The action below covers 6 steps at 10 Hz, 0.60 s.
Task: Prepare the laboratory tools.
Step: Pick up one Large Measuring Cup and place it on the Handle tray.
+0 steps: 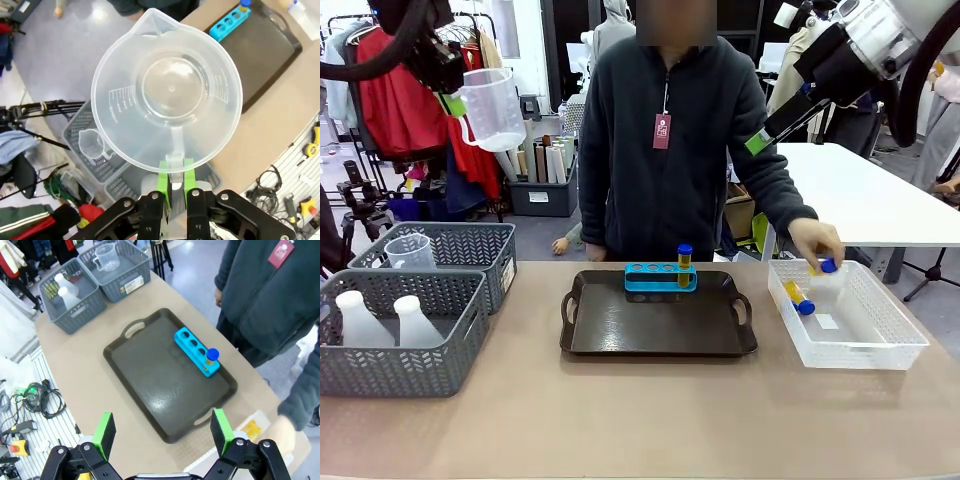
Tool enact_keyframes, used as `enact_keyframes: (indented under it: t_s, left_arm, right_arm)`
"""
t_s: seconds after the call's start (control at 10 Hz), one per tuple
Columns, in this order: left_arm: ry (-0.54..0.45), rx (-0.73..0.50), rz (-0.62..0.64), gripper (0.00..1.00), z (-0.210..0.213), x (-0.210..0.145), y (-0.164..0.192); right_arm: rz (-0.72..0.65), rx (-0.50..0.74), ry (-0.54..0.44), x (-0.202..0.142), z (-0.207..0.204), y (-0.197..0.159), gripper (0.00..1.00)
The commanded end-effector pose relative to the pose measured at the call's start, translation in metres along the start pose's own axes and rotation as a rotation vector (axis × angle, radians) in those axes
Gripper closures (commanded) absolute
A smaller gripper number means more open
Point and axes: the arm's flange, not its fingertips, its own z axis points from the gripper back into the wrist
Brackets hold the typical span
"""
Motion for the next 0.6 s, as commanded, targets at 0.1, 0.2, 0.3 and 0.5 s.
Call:
enact_keyframes:
  t_s: [0.1,0.2,0.3,0.5]
  left_arm:
    - [0.016,0.007,0.015,1.0,-0.0063,-0.0019,0.0014]
    - [0.016,0.007,0.015,1.0,-0.0063,-0.0019,0.0014]
    - [0.016,0.007,0.015,1.0,-0.0063,-0.0019,0.0014]
    - [0.012,-0.003,0.004,1.0,-0.0078,0.0021,0.0031]
  right_arm:
    - [0.002,0.002,-0.009,0.0,0.0012,-0.0003,0.0]
    - [0.002,0.002,-0.009,0.0,0.0012,-0.0003,0.0]
    - [0.002,0.002,-0.009,0.0,0.0012,-0.0003,0.0]
    - [0.002,0.002,-0.009,0.0,0.0012,-0.0003,0.0]
